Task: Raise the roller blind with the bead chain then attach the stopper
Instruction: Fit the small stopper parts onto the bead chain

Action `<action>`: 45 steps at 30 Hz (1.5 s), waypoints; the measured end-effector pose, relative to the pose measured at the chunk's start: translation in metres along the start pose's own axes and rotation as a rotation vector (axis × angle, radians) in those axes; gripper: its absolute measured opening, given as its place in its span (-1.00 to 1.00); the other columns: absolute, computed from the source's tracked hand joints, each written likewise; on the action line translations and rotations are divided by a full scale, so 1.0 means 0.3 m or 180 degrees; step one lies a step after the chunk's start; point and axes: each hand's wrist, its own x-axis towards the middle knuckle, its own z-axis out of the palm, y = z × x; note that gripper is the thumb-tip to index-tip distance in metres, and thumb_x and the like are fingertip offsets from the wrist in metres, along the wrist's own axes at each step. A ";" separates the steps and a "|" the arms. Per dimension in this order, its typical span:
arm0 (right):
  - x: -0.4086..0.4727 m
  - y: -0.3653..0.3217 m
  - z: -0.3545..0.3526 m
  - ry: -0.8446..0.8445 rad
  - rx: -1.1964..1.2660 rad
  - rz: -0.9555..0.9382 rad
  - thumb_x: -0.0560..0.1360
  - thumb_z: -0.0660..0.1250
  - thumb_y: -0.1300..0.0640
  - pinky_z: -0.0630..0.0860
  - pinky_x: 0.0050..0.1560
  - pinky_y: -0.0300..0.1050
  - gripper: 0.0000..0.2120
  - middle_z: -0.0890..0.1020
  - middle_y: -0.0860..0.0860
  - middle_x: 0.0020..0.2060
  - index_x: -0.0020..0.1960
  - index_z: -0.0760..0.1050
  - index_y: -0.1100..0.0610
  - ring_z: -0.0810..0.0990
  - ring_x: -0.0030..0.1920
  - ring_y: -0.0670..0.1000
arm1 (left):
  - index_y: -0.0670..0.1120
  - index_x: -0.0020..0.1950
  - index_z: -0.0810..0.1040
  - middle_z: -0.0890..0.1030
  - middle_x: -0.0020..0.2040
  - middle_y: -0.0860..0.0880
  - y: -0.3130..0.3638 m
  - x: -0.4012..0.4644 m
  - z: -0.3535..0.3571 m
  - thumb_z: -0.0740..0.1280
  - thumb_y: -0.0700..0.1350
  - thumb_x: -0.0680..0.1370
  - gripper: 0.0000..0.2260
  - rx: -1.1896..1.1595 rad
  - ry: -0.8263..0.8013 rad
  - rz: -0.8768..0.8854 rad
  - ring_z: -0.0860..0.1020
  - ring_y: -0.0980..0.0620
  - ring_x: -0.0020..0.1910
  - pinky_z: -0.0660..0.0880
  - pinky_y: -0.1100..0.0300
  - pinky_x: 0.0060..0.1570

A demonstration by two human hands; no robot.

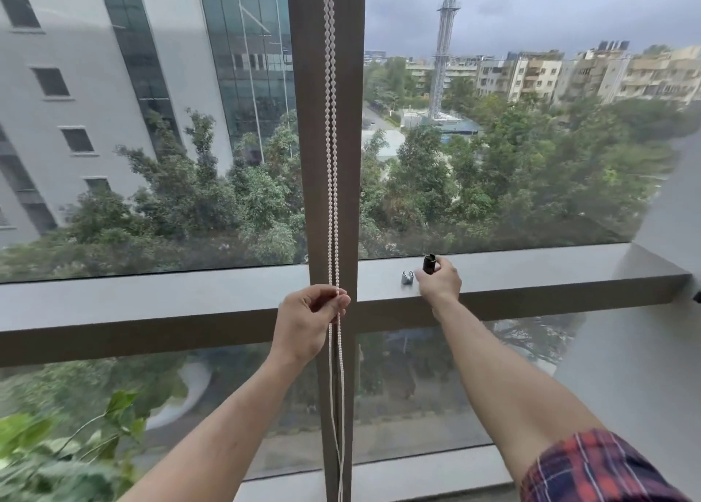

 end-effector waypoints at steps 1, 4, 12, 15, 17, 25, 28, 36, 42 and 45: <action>0.007 0.003 0.001 0.0014 -0.0051 -0.0026 0.43 0.42 0.14 0.47 0.28 0.04 -0.60 0.63 0.18 0.15 0.25 0.53 0.17 0.56 0.20 0.19 | 0.01 -0.17 0.71 0.70 -0.27 -0.15 -0.001 -0.002 -0.002 0.49 -0.18 0.46 -0.92 -0.0005 0.0011 -0.0009 0.63 -0.05 -0.26 0.61 -0.19 0.00; 0.016 0.006 -0.010 0.0077 -0.0118 -0.0071 0.47 0.44 0.17 0.47 0.26 0.01 -0.69 0.65 0.19 0.13 0.19 0.55 0.20 0.57 0.19 0.20 | -0.05 -0.14 0.71 0.69 -0.27 -0.16 -0.003 -0.014 -0.004 0.49 -0.17 0.47 -0.97 0.0005 0.0013 0.0002 0.63 -0.05 -0.25 0.61 -0.17 -0.01; -0.114 -0.005 -0.059 0.0141 0.0403 -0.0412 0.51 0.44 0.14 0.52 0.12 0.02 -0.76 0.67 0.12 0.03 0.14 0.52 0.18 0.61 0.04 0.13 | 0.00 -0.15 0.70 0.70 -0.29 -0.08 -0.002 -0.038 -0.001 0.49 -0.19 0.46 -0.92 0.0050 0.0041 -0.0005 0.65 -0.01 -0.27 0.63 -0.07 -0.03; -0.216 -0.020 -0.064 -0.0133 0.0505 -0.0796 0.51 0.45 0.11 0.49 -0.01 -0.12 -0.78 0.66 0.03 -0.07 0.11 0.53 0.14 0.61 -0.05 0.01 | -0.06 -0.05 0.66 0.70 -0.24 -0.07 0.013 -0.045 0.006 0.50 -0.21 0.45 -0.88 0.0050 0.0145 0.0047 0.67 -0.05 -0.28 0.64 -0.03 -0.08; -0.287 -0.026 -0.058 -0.0409 0.0631 -0.0947 0.51 0.46 0.12 0.51 -0.07 -0.20 -0.80 0.65 -0.01 -0.09 0.09 0.53 0.10 0.63 -0.07 -0.05 | -0.05 -0.06 0.58 0.66 -0.21 -0.07 0.022 -0.052 0.007 0.51 -0.22 0.45 -0.83 0.0048 0.0212 0.0120 0.69 -0.11 -0.28 0.65 -0.05 -0.12; -0.484 -0.029 0.005 -0.1166 0.0565 -0.1451 0.48 0.48 0.16 0.56 -0.07 -0.31 -0.78 0.70 -0.09 -0.12 0.10 0.57 0.06 0.67 -0.08 -0.17 | -0.10 -0.11 0.60 0.67 -0.22 -0.08 0.024 -0.100 -0.006 0.48 -0.26 0.47 -0.89 0.0210 0.0031 0.0593 0.69 -0.06 -0.30 0.61 0.06 -0.24; -0.529 -0.026 0.022 -0.1328 0.0599 -0.1530 0.48 0.45 0.23 0.61 -0.03 -0.19 -0.78 0.72 -0.07 -0.12 0.09 0.58 0.06 0.70 -0.10 -0.14 | -0.02 -0.02 0.69 0.69 -0.12 0.00 0.018 -0.113 -0.013 0.49 -0.26 0.46 -0.83 0.0478 -0.0040 0.0864 0.67 0.05 -0.24 0.61 0.08 -0.18; -0.621 -0.034 0.023 -0.1496 0.0933 -0.1601 0.50 0.38 0.34 0.60 -0.07 -0.17 -0.67 0.69 -0.08 -0.13 0.02 0.56 -0.11 0.66 -0.21 -0.17 | 0.07 0.19 0.63 0.63 0.06 0.18 0.031 -0.134 -0.071 0.54 -0.11 0.40 -0.62 0.1221 -0.0205 0.1180 0.51 0.20 0.14 0.42 0.31 0.12; -0.666 -0.029 0.014 -0.1445 0.1046 -0.1704 0.51 0.41 0.10 0.64 -0.04 -0.01 -0.81 0.72 0.00 -0.11 0.06 0.55 -0.14 0.72 -0.12 0.02 | 0.13 0.24 0.57 0.61 0.13 0.10 0.022 -0.155 -0.081 0.53 -0.16 0.40 -0.55 0.0660 -0.0495 0.0942 0.58 0.10 0.14 0.57 0.20 0.01; -0.670 -0.018 0.007 -0.1337 0.1004 -0.1735 0.48 0.40 0.23 0.65 -0.03 0.00 -0.77 0.73 0.00 -0.10 0.11 0.58 0.03 0.72 -0.11 -0.05 | 0.16 0.24 0.56 0.60 0.14 0.12 0.011 -0.162 -0.082 0.52 -0.24 0.42 -0.52 0.0509 -0.0575 0.0819 0.58 0.11 0.16 0.60 0.16 0.02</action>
